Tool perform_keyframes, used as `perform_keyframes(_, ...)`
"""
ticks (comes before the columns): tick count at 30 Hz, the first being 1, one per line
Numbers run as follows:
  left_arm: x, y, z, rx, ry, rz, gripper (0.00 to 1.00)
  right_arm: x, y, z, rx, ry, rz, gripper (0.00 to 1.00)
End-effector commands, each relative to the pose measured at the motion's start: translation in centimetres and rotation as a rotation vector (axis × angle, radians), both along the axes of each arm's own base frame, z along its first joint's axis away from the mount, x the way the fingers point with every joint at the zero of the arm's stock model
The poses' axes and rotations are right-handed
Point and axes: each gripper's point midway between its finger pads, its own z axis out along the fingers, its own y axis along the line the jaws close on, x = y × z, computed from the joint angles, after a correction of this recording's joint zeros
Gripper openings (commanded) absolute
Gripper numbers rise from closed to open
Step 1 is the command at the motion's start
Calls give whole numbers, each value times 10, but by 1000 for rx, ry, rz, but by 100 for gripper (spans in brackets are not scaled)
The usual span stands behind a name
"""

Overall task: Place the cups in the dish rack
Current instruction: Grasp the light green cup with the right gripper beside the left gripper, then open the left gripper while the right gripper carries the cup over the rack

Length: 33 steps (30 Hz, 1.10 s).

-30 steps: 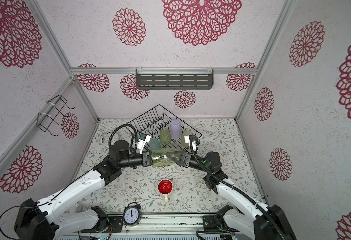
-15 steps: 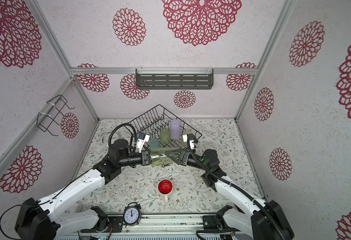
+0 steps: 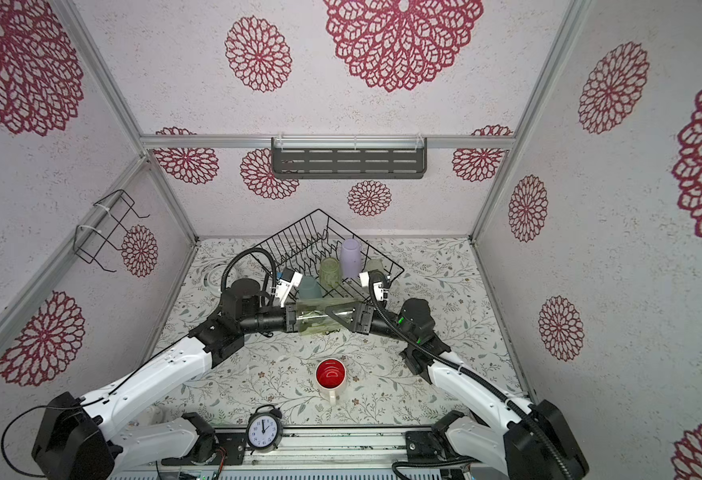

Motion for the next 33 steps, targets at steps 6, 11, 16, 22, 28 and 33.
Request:
perform_keyframes(6,-12,-6,5,-8,-28,-37,42,-11,11,8,-41,-57,41,83)
perform_keyframes(11,-7,7,-3,21,-18,7,51,4,4,1,-62,-25,-10,82)
perform_keyframes(16,-2,20,-4,13,-17,55,52,20,-4,-4,-74,2,-59,79)
perform_keyframes(22,0,33,-5,8,-15,85,58,34,-13,-5,-78,22,-103,78)
perform_keyframes(28,3,49,-8,8,-9,134,59,58,-28,-20,-192,-11,-206,77)
perform_keyframes(33,4,62,-12,21,1,180,60,84,-42,-35,-378,-82,-344,75)
